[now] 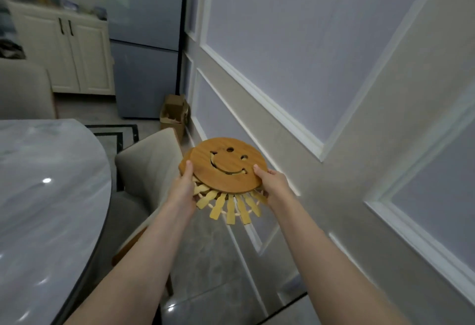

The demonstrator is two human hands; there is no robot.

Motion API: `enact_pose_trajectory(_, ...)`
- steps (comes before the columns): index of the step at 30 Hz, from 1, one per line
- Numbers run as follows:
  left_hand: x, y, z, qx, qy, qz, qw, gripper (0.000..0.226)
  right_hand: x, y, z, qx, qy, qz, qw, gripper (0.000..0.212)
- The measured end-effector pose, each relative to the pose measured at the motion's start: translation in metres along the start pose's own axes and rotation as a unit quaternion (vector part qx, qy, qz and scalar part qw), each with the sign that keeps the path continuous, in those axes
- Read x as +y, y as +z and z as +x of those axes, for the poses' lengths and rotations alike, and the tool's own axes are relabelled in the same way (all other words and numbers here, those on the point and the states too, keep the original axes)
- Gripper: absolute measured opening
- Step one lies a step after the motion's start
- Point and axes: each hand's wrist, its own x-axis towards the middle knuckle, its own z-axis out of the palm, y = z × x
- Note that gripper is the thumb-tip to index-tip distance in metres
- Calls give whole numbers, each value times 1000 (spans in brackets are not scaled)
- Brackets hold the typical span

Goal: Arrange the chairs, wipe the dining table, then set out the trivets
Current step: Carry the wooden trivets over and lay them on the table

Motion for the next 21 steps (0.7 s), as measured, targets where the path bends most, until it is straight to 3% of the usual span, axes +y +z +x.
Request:
enact_pose_trajectory(5,36,26,74,45,28,-21,998,42,-37,42,85,-41,5,7,999,12)
enact_pose_trajectory(9,57,27,117,84,53,-33,994,38,-50,82,138,-76,10,1,997,25)
enact_pose_trajectory(14,92,17,188,163,128,-65,976,39,-72,156,220,-199,21,-41,979,36)
enact_pose_trajectory(21,129,-13,237,280,180,-133,934,39,-101,252,276,-321,48,-84,942,23)
